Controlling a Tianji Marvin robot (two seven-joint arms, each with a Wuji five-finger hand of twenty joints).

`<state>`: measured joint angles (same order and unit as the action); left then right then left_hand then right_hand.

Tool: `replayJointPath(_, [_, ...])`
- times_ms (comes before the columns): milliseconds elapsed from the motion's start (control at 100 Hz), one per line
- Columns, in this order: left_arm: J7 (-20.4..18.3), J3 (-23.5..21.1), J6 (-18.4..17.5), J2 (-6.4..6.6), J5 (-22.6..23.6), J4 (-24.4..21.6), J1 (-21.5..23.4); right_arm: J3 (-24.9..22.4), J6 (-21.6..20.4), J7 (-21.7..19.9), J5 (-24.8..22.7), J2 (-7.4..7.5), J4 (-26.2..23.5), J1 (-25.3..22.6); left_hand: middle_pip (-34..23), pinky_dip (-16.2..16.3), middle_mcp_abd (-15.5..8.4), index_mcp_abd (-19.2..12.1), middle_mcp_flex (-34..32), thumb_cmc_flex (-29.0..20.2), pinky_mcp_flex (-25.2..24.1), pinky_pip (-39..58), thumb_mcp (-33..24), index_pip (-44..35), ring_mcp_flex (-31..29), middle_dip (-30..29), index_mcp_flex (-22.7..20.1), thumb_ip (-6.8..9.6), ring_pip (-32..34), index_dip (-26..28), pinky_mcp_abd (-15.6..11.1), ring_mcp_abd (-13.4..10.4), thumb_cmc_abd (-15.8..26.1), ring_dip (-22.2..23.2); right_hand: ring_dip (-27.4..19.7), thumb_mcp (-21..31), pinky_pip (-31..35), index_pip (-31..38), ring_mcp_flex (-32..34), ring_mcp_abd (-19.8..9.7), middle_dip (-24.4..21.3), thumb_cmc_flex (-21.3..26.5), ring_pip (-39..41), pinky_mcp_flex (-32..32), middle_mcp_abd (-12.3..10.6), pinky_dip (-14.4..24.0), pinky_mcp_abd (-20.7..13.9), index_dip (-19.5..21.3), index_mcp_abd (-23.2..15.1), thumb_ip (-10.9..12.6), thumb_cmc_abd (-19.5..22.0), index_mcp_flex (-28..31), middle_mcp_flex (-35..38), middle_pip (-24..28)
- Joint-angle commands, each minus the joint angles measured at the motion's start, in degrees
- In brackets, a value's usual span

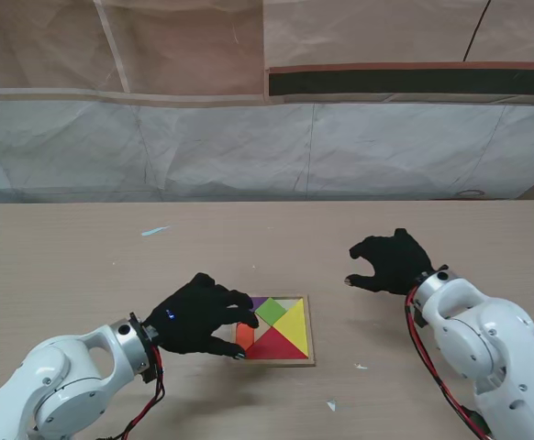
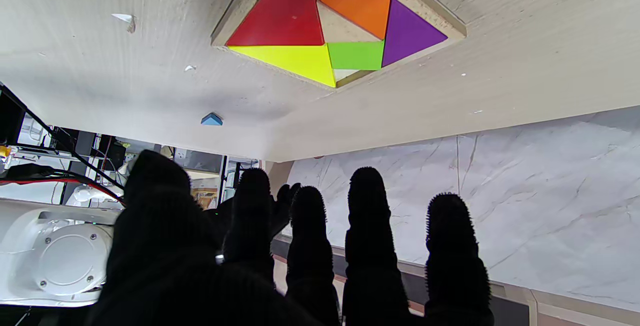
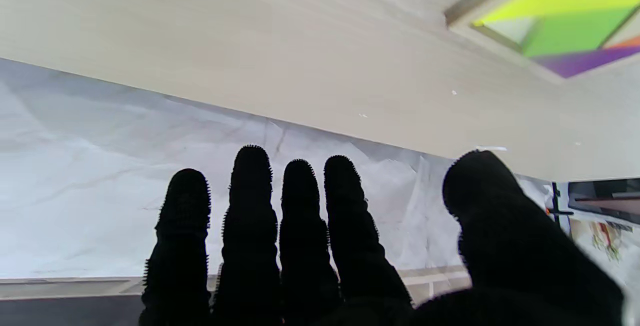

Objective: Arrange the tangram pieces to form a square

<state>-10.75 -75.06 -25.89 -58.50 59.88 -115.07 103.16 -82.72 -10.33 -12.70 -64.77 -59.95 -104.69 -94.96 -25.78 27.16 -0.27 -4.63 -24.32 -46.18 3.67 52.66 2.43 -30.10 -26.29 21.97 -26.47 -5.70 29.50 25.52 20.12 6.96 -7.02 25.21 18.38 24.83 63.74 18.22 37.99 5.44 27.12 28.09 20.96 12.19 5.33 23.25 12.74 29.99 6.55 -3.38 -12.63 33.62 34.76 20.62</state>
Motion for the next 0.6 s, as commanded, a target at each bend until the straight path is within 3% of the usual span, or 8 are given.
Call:
replayJointPath(0, [-1.0,0.1,0.1,-0.04,0.0,-0.2,-0.2,-1.8,-0.6,-0.8,-1.0,1.13,0.8,-1.4,1.1,0.2,-1.0,-0.1,-0.8,-2.1,-0.1,0.5,0.1,0.1,-1.0,-0.2,-0.9,1.49,0.2,0.5,-0.4,-1.0,2.5,0.6,-0.6,1.2,-1.1,-1.3,-1.5,-0.7,-1.1,-1.5,-1.9,-1.5,0.0,-2.1,-2.8,0.7,1.7,1.5,-1.2,-2.4,-2.0,-1.4])
replayJointPath(230, [-1.1,1.3,0.4,-0.02,-0.1,0.2,-1.2,-8.7,-4.5,-4.3,-3.5,1.76,1.5,-5.5,1.1,0.2,-1.1,-0.1,-0.8,-2.1,0.0,0.5,0.1,0.1,-1.1,-0.2,-0.9,1.50,0.3,0.5,-0.4,-1.0,2.5,0.7,-1.0,2.7,-3.6,-4.0,-3.9,-1.9,-1.3,-1.4,-4.4,-2.2,0.0,-2.5,-4.5,1.1,3.4,1.5,-3.9,-7.5,-5.8,-3.7])
replayJointPath(590, [-1.6,2.5,1.0,0.06,-0.3,0.7,-2.3,-12.1,-7.5,-7.0,-6.5,2.56,5.5,-7.1,1.1,0.3,-1.0,-0.1,-0.8,-2.1,0.1,0.6,0.1,0.1,-1.1,-0.2,-0.8,1.51,0.3,0.5,-0.4,-1.0,2.6,0.7,-1.8,4.3,-7.2,-6.2,-6.9,-3.4,-1.3,-1.3,-6.9,-2.7,-0.4,-3.7,-6.5,2.0,4.2,1.4,-7.4,-12.5,-11.0,-5.3])
